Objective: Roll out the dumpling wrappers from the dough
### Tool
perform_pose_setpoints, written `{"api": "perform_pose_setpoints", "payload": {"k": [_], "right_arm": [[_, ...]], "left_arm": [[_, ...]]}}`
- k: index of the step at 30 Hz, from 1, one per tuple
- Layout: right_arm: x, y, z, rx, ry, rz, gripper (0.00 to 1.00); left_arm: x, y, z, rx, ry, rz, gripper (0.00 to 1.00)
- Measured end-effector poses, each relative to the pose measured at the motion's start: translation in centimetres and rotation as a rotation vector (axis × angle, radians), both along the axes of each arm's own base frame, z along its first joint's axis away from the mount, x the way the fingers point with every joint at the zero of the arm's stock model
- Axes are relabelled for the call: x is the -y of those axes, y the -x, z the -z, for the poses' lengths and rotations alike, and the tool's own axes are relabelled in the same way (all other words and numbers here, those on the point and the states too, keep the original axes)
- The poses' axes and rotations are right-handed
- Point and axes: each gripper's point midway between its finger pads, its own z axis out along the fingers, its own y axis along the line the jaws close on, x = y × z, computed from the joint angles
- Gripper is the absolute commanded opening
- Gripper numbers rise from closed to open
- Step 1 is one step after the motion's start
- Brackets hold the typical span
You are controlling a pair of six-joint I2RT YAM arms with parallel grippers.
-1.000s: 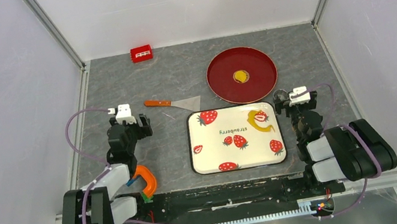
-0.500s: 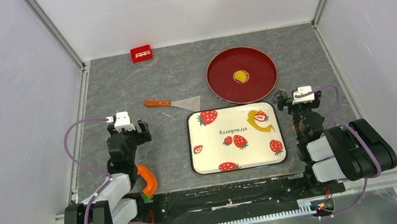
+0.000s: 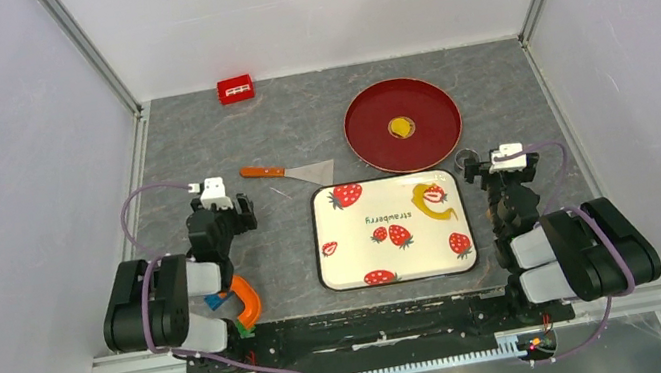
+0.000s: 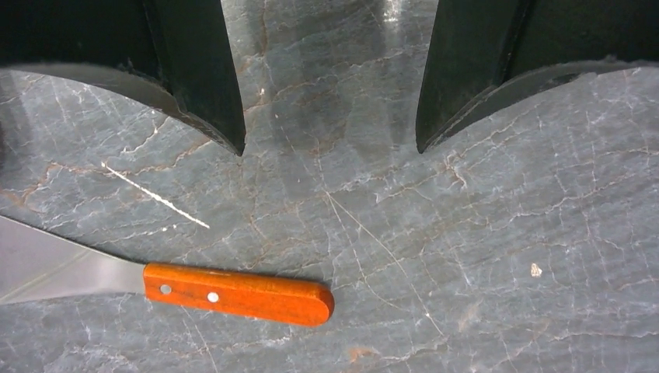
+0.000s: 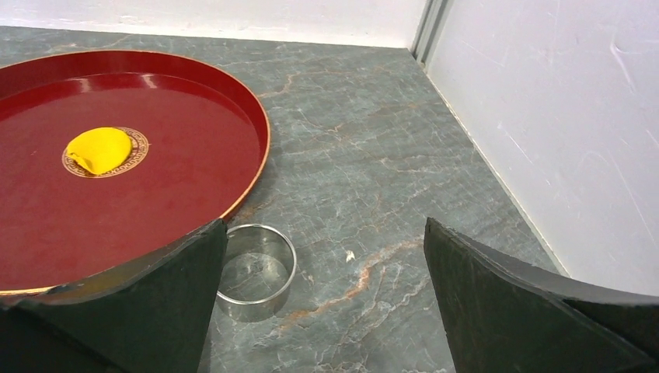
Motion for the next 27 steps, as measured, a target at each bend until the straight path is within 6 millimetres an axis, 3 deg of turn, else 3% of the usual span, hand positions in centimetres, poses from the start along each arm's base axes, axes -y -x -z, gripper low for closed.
{"api": "perform_pose_setpoints", "payload": {"k": [2,8,27], "right_arm": [[0.3,0.1,0.3,-0.008,-0.009,0.02,0.98],[0.9,0.3,0.8,-0.029,-0.017,0.053,0.98],[1.0,0.3,0.9,-0.03,-0.019,0.063,0.98]], "left_arm": [[-0.1,-0.2,0.2,-0.012,-0.002,-0.003,0.84],[-1.4,-2.1,-2.2,0.059,-0.018,-0.08,0.84],[-1.9,-2.1,-2.1,0.058,-0.026,-0.109,0.84]]}}
